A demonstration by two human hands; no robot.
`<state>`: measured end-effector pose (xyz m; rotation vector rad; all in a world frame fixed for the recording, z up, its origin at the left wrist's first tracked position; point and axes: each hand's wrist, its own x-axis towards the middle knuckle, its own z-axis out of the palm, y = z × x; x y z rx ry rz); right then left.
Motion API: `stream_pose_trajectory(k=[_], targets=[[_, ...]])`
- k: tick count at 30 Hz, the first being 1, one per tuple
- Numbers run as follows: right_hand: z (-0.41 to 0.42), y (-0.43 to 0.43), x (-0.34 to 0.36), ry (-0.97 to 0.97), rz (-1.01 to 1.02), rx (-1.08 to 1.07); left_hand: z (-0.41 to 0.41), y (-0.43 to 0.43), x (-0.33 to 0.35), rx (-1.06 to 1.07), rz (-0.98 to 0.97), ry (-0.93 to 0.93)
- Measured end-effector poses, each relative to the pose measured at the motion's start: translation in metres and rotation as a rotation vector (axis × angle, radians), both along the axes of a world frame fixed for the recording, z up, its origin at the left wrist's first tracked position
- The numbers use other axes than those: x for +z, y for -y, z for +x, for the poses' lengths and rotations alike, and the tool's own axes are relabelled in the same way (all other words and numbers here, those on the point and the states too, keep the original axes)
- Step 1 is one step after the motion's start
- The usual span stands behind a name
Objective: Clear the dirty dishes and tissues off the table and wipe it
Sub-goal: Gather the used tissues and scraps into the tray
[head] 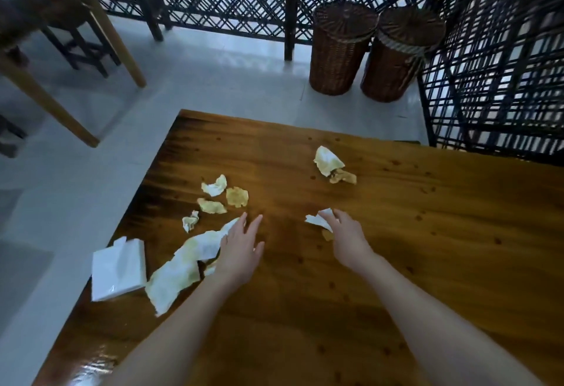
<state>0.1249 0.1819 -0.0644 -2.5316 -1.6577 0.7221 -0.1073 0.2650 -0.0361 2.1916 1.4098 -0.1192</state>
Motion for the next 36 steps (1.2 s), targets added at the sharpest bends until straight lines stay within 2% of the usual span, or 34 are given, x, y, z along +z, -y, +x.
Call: stream_pose_trajectory(k=[6,14,23,36], targets=[[0.001,-0.014,-0.011,-0.015,-0.13,0.006,0.006,-0.017,-0.01,-0.078,0.017,0.087],[0.01,0.004,-0.01,-0.015,0.037,-0.095,0.031,-0.035,-0.019,-0.136,0.031,0.101],[0.054,0.009,0.01,-0.048,0.201,-0.239,0.115,-0.058,-0.033,-0.263,0.045,0.054],[0.094,0.062,-0.001,-0.065,0.258,-0.452,0.246,-0.099,-0.048,-0.426,0.097,0.015]])
